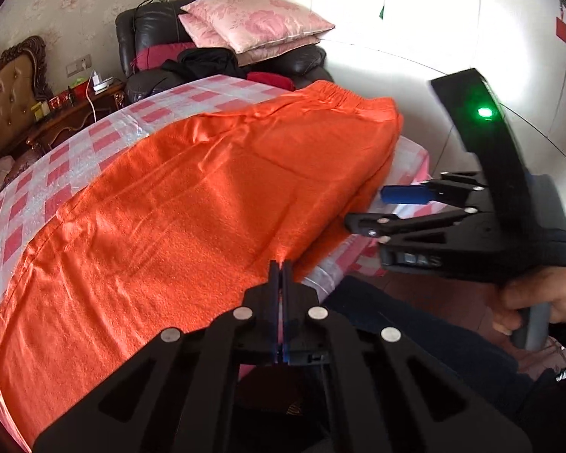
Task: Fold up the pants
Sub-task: 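Close the left tool on the edge of the folded pants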
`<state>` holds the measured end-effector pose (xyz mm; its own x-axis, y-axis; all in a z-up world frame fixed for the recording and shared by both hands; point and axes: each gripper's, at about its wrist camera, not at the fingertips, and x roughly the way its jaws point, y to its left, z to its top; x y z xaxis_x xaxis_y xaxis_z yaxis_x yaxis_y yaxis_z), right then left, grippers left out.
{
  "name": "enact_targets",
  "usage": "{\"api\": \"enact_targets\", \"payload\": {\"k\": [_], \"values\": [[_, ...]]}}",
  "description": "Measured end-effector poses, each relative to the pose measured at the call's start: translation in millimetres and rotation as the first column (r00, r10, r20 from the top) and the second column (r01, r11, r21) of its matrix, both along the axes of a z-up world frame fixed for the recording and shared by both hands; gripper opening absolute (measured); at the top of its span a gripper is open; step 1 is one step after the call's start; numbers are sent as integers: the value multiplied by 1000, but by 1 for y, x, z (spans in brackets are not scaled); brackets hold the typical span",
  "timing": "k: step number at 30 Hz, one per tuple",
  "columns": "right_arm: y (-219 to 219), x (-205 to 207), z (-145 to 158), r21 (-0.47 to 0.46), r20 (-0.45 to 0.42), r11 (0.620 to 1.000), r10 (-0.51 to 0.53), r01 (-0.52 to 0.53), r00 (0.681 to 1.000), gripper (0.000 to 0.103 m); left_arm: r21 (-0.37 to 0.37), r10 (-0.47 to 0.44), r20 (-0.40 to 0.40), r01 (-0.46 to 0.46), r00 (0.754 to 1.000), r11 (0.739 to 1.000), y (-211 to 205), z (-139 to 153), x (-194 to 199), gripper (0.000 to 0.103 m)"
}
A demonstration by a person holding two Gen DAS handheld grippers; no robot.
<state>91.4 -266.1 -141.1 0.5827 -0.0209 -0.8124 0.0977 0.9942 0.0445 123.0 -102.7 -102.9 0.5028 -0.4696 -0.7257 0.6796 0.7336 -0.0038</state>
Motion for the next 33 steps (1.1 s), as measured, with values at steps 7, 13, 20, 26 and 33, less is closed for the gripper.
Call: {"api": "enact_targets", "payload": {"k": [7,13,20,26,33], "values": [[-14,-5,8,114,-19,993,-22,24,1000,54,29,-11,-5,11,1000,1000,-5,-13,-8,0],[-22,-3,8,117,-22,992,-38,40,999,54,41,-42,61,40,997,998,-29,-7,-1,13],[-28,-1,5,72,-16,995,-61,62,998,54,87,-78,71,72,994,994,-61,-25,12,30],[-22,4,1,-1,-13,999,-47,47,999,55,90,-44,48,39,998,995,-62,-30,26,9],[-22,5,1,-6,-8,999,-43,43,999,55,49,-54,63,51,997,997,-55,-11,15,3]]}}
